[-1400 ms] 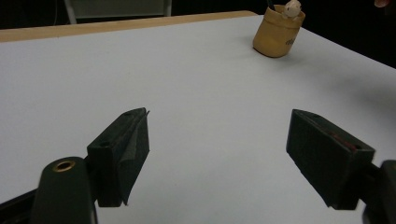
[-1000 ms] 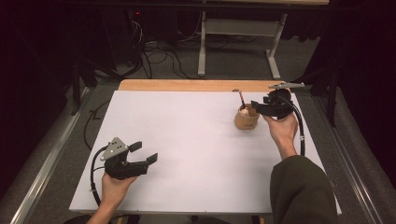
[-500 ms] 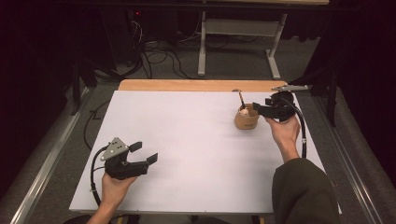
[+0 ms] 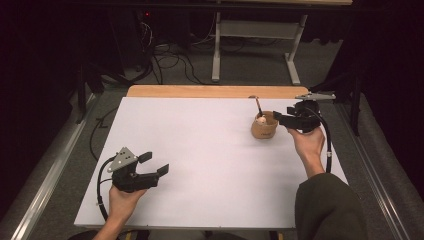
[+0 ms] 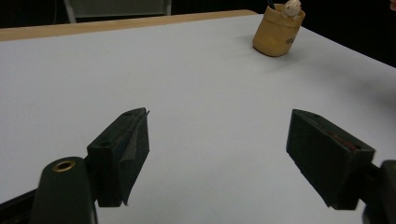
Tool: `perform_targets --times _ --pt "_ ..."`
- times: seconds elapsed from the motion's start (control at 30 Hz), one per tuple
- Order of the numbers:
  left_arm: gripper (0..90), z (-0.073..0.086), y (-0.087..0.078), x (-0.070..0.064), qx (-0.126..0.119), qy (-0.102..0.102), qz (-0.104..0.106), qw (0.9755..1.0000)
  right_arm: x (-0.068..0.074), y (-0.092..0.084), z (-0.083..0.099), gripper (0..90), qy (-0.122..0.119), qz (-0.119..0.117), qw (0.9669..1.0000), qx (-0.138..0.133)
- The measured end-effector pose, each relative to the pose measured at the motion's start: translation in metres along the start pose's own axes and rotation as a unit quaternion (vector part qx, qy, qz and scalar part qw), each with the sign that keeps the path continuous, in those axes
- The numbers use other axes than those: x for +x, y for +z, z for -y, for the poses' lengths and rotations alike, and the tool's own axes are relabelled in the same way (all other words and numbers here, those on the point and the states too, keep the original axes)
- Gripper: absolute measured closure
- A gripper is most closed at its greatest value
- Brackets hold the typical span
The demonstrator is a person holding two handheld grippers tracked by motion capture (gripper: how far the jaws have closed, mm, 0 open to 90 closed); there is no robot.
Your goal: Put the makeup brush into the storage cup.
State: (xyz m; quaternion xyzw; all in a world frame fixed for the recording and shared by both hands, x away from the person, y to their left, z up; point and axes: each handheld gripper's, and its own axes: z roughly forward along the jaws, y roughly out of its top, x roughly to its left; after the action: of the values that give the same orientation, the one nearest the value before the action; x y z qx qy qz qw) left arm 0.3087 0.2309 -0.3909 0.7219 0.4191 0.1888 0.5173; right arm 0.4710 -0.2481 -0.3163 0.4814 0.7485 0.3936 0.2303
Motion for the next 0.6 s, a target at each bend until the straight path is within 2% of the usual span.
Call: perform_targets --times 0.6 --pt "21.7 0.000 0.001 0.000 0.001 0.000 0.001 1.0000 -0.004 -0.009 0.011 41.8 0.003 -0.004 1.0000 -0.004"
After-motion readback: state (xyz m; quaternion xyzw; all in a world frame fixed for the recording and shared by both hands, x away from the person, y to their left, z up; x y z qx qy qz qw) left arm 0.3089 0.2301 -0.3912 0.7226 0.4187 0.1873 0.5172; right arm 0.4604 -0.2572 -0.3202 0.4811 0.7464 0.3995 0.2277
